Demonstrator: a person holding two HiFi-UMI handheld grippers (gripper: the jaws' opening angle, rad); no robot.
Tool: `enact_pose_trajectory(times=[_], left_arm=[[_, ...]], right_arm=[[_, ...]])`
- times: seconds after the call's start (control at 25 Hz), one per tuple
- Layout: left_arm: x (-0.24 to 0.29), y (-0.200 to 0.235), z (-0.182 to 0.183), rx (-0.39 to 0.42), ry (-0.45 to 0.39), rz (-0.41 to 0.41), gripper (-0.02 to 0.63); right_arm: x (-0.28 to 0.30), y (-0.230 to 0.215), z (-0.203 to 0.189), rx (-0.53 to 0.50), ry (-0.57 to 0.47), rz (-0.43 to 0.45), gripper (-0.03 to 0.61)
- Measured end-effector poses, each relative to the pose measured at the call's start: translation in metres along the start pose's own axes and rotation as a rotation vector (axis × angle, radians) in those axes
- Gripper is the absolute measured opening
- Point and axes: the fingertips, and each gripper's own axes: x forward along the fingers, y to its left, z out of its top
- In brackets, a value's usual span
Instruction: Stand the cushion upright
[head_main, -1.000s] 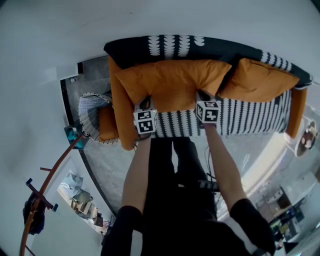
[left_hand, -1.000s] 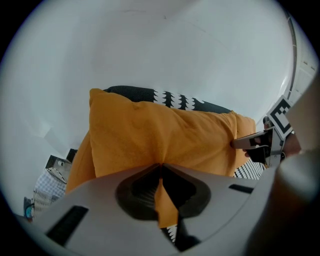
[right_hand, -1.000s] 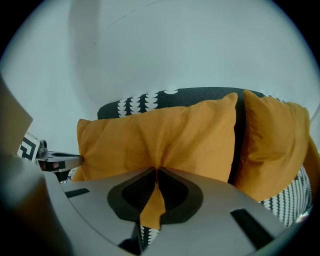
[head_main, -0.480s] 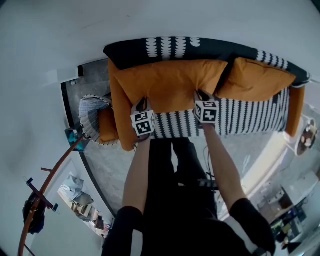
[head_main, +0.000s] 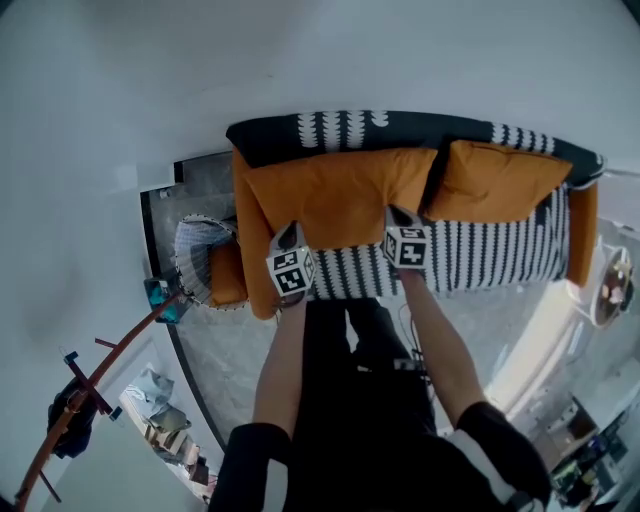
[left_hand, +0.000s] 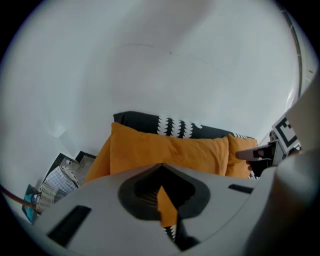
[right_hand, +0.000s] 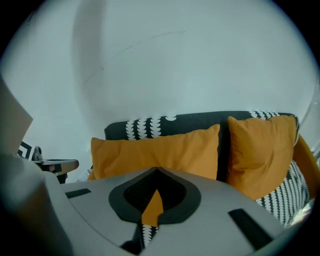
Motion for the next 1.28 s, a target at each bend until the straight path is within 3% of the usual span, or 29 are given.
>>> enact_pose_trajectory(times=[0.4, 0.72, 1.04, 1.28], left_arm=[[-0.06, -0.033, 0.044, -0.007, -0.094, -0.041, -0.002], [-0.118, -0.058, 0.063, 0.02, -0.157, -0.098, -0.002], [-0.179, -0.077, 0.098, 0.09, -0.298, -0.115, -0.002], [-0.231, -0.095, 0.131, 0.196, -0.423, -0.131, -0.002]], right_arm=[[-0.063, 0.012, 0.042, -0.018, -0.116, -0.015, -0.003], [-0.121, 0.043, 0.063, -0.045, -0.217, 0.038, -0.003], [-0.186, 0.074, 0.078, -0.042, -0.337, 0.079, -0.003], [-0.239, 0.094, 0.09, -0.075, -0.442, 0.122, -0.003]])
